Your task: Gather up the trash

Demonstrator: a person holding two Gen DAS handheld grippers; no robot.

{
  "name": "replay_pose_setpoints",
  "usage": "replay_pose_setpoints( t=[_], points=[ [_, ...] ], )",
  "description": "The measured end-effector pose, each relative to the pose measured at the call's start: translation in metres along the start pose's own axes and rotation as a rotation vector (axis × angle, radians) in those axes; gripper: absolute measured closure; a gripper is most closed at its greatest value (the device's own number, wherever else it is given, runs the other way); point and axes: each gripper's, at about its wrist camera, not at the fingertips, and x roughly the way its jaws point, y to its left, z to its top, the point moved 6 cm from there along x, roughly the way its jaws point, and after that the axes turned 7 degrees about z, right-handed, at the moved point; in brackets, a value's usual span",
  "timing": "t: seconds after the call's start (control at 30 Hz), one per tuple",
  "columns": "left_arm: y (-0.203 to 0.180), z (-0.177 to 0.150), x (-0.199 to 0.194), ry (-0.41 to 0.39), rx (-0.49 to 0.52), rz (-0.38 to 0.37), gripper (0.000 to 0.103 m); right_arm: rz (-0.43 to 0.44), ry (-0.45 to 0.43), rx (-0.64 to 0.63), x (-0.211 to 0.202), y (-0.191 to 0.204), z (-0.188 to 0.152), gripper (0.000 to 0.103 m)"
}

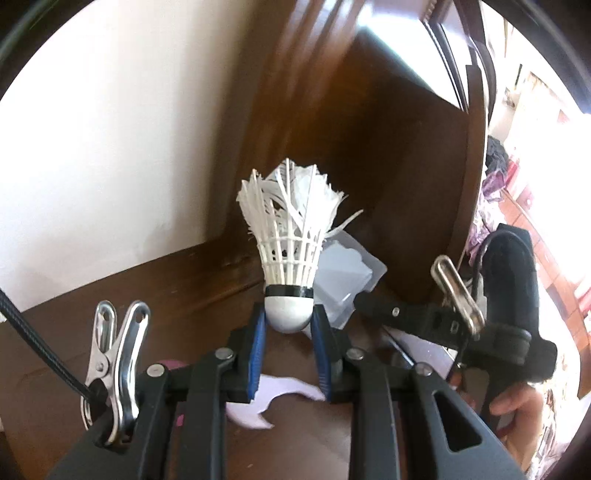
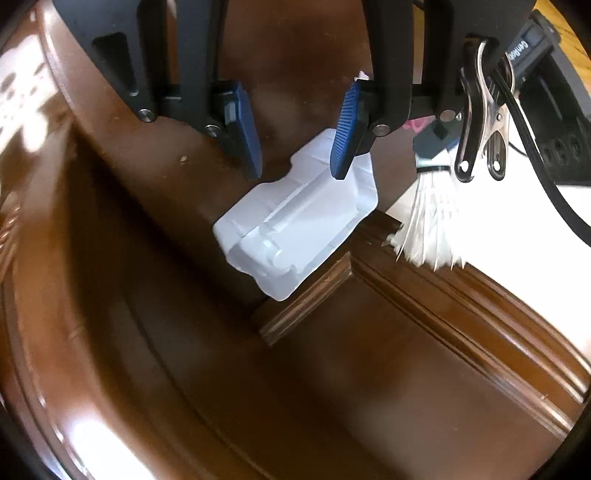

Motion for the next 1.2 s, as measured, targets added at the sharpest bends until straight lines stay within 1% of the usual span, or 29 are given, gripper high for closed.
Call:
replay_pose_setpoints(
  t=[0.13, 0.27, 0.33, 0.37, 0.4, 0.47, 0.67, 0.8, 0.83, 0.9, 0.93, 0.97, 1.03, 1.1, 1.2],
  points=[
    [0.022, -0.008, -0.013, -0.007, -0.032, -0.006, 0.078, -0.008, -0.027, 0.035, 0.003, -0.006, 0.006, 0.064],
    [0.025, -0.014, -0.013, 0.004, -0.032, 0.001, 0.078, 0.067, -0.055, 0.130, 0.010, -0.015, 0.013, 0.064],
    [0.025, -0.015, -0.013, 0.009, -0.026, 0.006, 0.078, 0.093, -0.075, 0.150, 0.011, -0.016, 0.014, 0.067],
    [0.023, -0.016, -0.012, 0.010, -0.024, 0.006, 0.078, 0.106, -0.087, 0.157, 0.011, -0.012, 0.012, 0.087],
    [0.022, -0.016, -0.013, 0.010, -0.024, 0.005, 0.078, 0.124, -0.099, 0.167, 0.011, -0.011, 0.011, 0.094],
    [0.023, -0.016, -0.016, 0.007, -0.029, 0.000, 0.078, 0.171, -0.136, 0.209, 0.008, -0.012, 0.011, 0.102],
    [0.033, -0.014, -0.034, -0.014, -0.046, -0.014, 0.078, 0.197, -0.166, 0.145, -0.010, 0.000, 0.013, 0.102],
    [0.032, -0.016, -0.032, -0.010, -0.059, -0.017, 0.078, 0.208, -0.166, 0.113, -0.024, 0.005, 0.013, 0.102],
    [0.033, -0.017, -0.031, -0.007, -0.060, -0.015, 0.078, 0.214, -0.161, 0.118, -0.023, 0.004, 0.013, 0.101],
    [0.034, -0.020, -0.030, -0.002, -0.062, -0.014, 0.078, 0.255, -0.129, 0.177, -0.018, -0.001, 0.012, 0.085],
    [0.034, -0.021, -0.029, 0.002, -0.060, -0.015, 0.078, 0.263, -0.110, 0.213, -0.013, -0.005, 0.012, 0.060],
    [0.033, -0.022, -0.029, 0.005, -0.058, -0.015, 0.078, 0.260, -0.099, 0.239, -0.008, -0.010, 0.010, 0.051],
    [0.033, -0.022, -0.028, 0.007, -0.053, -0.013, 0.078, 0.278, -0.097, 0.262, -0.004, -0.010, 0.011, 0.049],
    [0.032, -0.021, -0.025, 0.008, -0.055, -0.019, 0.078, 0.274, -0.086, 0.278, 0.003, -0.009, 0.013, 0.049],
    [0.031, -0.020, -0.023, 0.008, -0.053, -0.025, 0.078, 0.285, -0.091, 0.289, 0.001, -0.006, 0.015, 0.049]
  ],
)
